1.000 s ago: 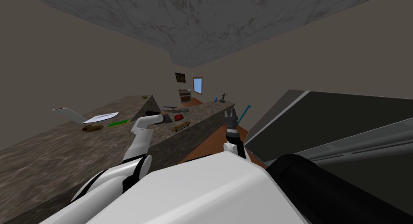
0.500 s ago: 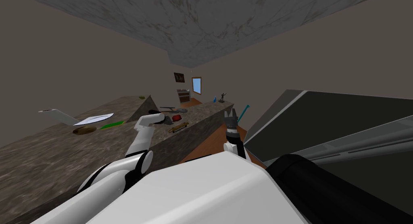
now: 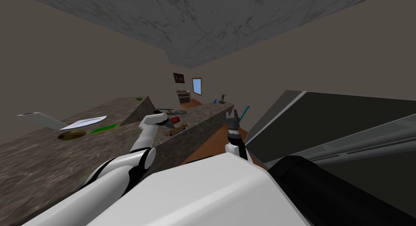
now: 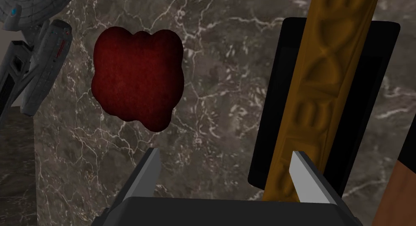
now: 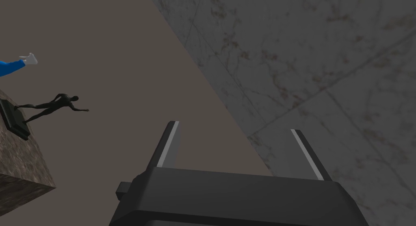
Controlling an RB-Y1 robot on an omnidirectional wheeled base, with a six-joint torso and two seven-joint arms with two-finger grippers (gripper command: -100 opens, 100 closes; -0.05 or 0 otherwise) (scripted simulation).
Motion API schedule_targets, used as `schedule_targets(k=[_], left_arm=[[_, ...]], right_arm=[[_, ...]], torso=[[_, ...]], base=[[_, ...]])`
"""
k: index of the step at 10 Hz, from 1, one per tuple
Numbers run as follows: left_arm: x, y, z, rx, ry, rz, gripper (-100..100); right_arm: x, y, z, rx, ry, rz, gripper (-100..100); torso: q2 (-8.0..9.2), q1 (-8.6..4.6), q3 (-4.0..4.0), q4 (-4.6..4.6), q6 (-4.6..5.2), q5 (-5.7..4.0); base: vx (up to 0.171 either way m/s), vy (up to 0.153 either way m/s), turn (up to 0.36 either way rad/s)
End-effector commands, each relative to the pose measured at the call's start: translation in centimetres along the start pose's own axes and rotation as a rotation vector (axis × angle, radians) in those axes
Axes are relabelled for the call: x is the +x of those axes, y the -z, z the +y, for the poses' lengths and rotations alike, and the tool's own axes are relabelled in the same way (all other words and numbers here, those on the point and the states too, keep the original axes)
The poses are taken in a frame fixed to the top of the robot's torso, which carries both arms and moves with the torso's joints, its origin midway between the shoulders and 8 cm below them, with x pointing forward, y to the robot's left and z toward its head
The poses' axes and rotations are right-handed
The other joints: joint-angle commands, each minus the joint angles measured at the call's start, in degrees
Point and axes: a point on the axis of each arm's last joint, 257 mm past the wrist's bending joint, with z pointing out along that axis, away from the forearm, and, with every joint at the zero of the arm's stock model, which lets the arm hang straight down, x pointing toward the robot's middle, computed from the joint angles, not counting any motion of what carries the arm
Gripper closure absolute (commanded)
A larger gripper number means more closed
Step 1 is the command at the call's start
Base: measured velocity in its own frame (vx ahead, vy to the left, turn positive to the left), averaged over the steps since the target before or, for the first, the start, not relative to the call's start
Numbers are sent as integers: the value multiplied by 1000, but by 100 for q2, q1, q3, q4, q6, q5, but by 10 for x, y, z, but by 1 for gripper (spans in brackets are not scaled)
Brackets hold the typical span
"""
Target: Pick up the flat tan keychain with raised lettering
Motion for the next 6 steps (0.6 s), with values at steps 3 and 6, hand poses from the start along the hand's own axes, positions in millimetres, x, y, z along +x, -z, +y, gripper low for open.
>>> schedule_targets(k=[3, 6], left_arm=[[-14, -7, 25, -109, 4, -64, -100], [-30, -8, 48, -216, 10, -134, -100]], right_arm=[[0, 0, 0, 0, 0, 0, 0], [0, 0, 0, 0, 0, 0, 0]], torso=[[0, 5, 0, 0, -1, 1], [3, 10, 1, 0, -2, 2]], base=[[33, -45, -23], [35, -42, -28]])
